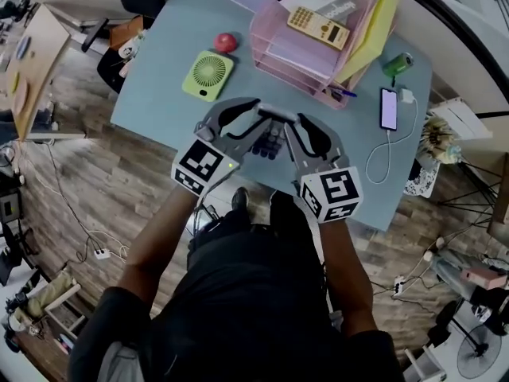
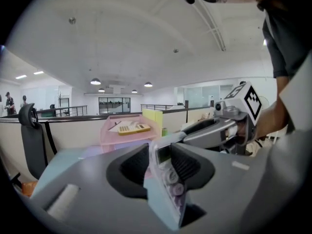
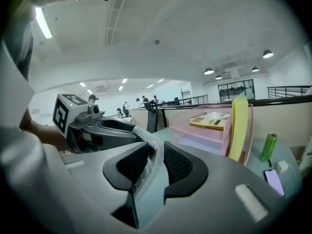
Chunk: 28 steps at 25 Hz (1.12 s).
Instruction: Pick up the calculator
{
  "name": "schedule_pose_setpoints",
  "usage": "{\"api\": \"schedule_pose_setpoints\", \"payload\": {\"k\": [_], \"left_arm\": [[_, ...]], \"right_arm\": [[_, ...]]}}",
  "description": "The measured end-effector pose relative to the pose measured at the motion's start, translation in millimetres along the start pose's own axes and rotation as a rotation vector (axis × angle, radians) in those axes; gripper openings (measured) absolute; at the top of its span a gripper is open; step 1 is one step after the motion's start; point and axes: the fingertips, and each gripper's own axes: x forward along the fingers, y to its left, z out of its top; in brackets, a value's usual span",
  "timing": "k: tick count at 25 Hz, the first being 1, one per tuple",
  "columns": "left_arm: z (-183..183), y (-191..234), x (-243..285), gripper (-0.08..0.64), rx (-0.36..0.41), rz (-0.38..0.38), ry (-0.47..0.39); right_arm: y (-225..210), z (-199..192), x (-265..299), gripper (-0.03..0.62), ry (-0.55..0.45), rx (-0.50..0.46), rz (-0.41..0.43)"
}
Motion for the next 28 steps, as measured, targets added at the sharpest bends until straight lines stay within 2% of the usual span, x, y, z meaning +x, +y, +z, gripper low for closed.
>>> {"api": "schedule_pose_setpoints", "payload": {"k": [9, 13, 22, 28], "left_arm": [[74.7, 2.4, -82.0, 0.195, 0.093, 0.099, -0.150], [93.9, -2.4, -110.0, 0.195, 0.092, 0.127, -0.200], [113.4, -8.6, -151.0, 0.195, 0.091, 0.152, -0.293], [114.1, -13.6, -166.7, 0.195, 0.093, 0.150, -0.303]], "right_arm": [[68.2, 80.5, -19.4, 0.100, -0.113, -0.169, 0.057], [93.3, 103.5, -30.1, 0.100, -0.139, -0.235, 0.067], [131.1, 129.8, -45.8, 0.100, -0.171, -0.339, 0.065], [146.6, 131.9, -52.0, 0.100, -0.171, -0.352, 0.061]]}}
